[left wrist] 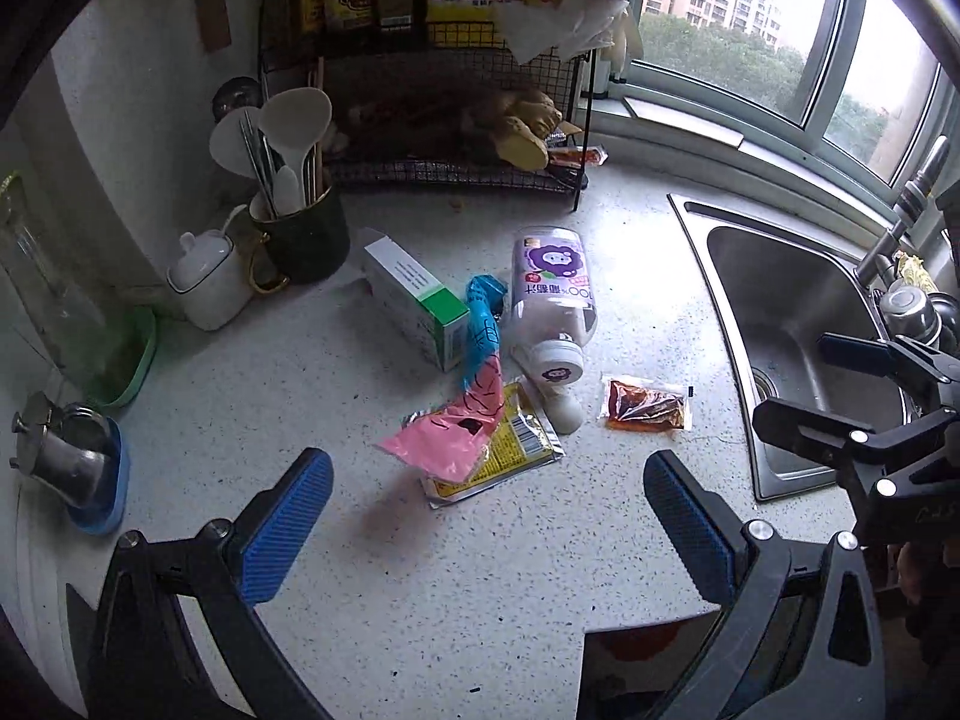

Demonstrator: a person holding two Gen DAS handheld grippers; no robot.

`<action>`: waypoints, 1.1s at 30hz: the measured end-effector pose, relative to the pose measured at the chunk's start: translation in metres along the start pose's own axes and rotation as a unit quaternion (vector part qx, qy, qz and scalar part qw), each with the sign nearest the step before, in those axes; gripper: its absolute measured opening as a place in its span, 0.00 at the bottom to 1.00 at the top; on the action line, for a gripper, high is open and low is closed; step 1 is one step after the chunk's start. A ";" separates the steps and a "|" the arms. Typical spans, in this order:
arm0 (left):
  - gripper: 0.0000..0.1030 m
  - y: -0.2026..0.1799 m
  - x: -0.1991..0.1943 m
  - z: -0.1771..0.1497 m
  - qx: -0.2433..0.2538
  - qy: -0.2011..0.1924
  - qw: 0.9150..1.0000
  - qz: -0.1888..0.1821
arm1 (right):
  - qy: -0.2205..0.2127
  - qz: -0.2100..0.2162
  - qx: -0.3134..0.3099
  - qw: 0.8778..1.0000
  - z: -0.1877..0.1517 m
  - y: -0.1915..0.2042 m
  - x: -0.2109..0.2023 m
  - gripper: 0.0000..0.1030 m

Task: Collect trash
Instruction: 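Raise both tools back up to the counter toward the juice bottle, then grasp the purple-labelled juice bottle with the right tool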

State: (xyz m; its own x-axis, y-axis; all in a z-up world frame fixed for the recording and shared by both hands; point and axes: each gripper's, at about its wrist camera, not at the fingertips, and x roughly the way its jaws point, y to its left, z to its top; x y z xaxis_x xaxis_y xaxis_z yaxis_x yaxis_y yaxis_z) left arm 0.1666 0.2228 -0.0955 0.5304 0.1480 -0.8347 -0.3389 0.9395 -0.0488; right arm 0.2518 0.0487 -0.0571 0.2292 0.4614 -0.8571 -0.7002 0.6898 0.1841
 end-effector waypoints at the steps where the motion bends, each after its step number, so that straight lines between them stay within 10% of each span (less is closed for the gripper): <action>1: 1.00 0.003 0.004 0.003 0.001 0.003 1.000 0.002 | 0.006 0.001 -0.001 1.000 0.005 0.002 0.006 0.99; 33: 1.00 0.065 0.093 0.016 -0.039 0.083 0.996 0.002 | 0.124 -0.060 -0.002 0.990 0.100 0.014 0.161 0.99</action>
State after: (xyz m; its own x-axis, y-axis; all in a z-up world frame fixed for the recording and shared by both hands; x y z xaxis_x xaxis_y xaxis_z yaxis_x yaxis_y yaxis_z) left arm 0.2066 0.3023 -0.1679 0.3964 0.0920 -0.9134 -0.4025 0.9116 -0.0829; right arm 0.3462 0.1882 -0.1446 0.1380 0.2242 -0.9647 -0.6813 0.7285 0.0718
